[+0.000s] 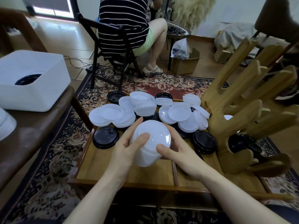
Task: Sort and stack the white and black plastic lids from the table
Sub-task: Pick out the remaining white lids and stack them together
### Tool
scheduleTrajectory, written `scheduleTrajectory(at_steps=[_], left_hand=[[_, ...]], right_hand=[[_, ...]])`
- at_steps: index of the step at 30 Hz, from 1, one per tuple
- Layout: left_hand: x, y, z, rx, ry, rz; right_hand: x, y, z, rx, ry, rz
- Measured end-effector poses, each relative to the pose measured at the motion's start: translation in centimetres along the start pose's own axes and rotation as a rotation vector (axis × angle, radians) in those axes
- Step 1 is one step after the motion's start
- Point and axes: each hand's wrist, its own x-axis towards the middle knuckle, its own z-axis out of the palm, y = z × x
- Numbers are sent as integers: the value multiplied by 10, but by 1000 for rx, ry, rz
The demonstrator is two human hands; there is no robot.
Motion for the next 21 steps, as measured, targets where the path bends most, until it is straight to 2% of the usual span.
scheduleTrajectory(at_steps=[5,8,10,13,16,18,21], left_hand=[[4,3,-5,-154,187,-72],[5,-1,-8,-211,231,-135],[7,-4,-10,-217,240,-165],[7,-7,-11,-178,226,-183],[6,-9,-10,-137,205,-203],[5,-11,-9,-129,197,-222],[7,-12,-11,-134,204,-235]], right_hand=[[5,-3,-3,5,-51,59],[14,-2,-16,-79,62,53],[26,0,-35,-305,263,-19],[51,11,-75,-885,457,-171],[75,28,-101,-1272,416,-92],[83,37,-106,-1379,375,-15],[89,49,-108,-1501,356,-81]])
